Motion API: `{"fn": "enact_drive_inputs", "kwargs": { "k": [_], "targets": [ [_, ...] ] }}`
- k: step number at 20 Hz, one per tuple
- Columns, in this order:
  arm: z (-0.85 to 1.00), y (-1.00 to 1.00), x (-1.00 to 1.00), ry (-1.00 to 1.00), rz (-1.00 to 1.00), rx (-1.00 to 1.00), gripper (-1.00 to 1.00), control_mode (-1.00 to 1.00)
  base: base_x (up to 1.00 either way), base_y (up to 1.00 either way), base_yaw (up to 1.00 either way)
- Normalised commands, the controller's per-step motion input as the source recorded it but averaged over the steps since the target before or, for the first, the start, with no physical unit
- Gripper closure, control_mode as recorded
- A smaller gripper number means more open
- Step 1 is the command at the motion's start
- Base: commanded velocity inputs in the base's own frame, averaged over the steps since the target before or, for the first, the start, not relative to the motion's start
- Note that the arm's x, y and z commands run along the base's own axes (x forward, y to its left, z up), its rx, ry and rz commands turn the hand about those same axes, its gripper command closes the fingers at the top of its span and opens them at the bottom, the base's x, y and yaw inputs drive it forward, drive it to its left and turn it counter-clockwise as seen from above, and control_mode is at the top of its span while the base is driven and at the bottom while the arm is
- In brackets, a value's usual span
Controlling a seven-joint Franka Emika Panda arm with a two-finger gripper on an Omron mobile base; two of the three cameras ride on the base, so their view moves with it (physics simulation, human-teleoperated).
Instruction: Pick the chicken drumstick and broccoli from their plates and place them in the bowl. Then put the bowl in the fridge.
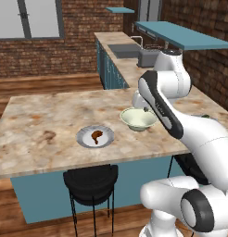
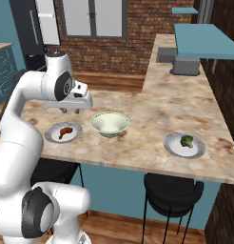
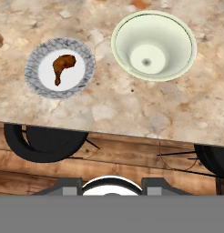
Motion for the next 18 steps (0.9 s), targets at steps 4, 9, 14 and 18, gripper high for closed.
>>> {"fn": "enact_drive_inputs", "kwargs": {
  "k": [4,9,14,18],
  "targets": [
    [0.0,0.0,0.0,0.0,0.0,0.0,-1.0,-1.0,0.0,0.0,0.0],
    [0.0,0.0,0.0,0.0,0.0,0.0,-1.0,-1.0,0.0,0.0,0.0],
    [-0.09,0.15,0.0,-0.05,-0.05,0.0,-1.0,-1.0,0.0,0.0,0.0],
    [-0.24,0.39,0.01,0.0,-0.28,0.01,-1.0,-1.0,0.0,0.0,0.0]
  ]
}}
